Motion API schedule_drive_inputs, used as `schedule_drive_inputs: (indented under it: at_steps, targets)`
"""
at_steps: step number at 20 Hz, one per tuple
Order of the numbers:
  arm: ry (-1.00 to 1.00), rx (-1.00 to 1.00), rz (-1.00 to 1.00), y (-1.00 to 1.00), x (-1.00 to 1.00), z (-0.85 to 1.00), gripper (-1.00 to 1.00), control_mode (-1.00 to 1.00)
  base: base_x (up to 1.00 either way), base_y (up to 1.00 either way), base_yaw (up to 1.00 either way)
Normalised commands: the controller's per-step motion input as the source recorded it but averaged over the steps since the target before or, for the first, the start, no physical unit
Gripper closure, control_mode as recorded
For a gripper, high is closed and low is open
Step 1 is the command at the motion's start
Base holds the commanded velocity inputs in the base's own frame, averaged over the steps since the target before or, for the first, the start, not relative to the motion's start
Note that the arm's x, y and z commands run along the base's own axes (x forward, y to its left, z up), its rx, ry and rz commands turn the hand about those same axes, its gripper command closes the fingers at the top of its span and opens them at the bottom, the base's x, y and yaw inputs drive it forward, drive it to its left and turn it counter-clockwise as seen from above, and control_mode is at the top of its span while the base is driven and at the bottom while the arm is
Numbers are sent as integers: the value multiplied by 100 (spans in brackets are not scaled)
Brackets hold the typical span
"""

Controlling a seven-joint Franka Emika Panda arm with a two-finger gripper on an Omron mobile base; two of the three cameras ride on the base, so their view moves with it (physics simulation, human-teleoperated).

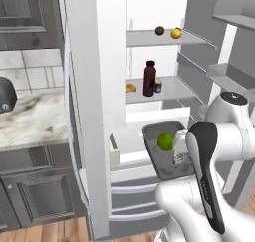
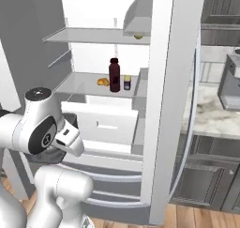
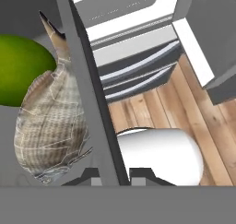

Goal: Place the tupperware on the top shelf of the fridge. Make space for the tupperware among the existing items by rearranging them on the shelves if needed. Close the fridge door when finished.

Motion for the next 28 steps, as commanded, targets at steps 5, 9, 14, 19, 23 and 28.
schedule_drive_inputs:
  at_steps: [5, 9, 14, 19, 23, 28]
  targets:
    - [0, 0, 0, 0, 0, 0, 100, 100, 66, -13, 0]
    - [0, 0, 0, 0, 0, 0, 100, 100, 58, -28, 1]
    - [0, 0, 0, 0, 0, 0, 100, 100, 60, -17, 0]
    - [-9, 0, 0, -9, 0, 19, 100, -100, 18, -11, 0]
    - [-36, 0, 0, -11, 0, 70, 100, -100, 0, 0, 0]
    - [-24, 0, 0, -5, 0, 96, 100, -100, 0, 0, 0]
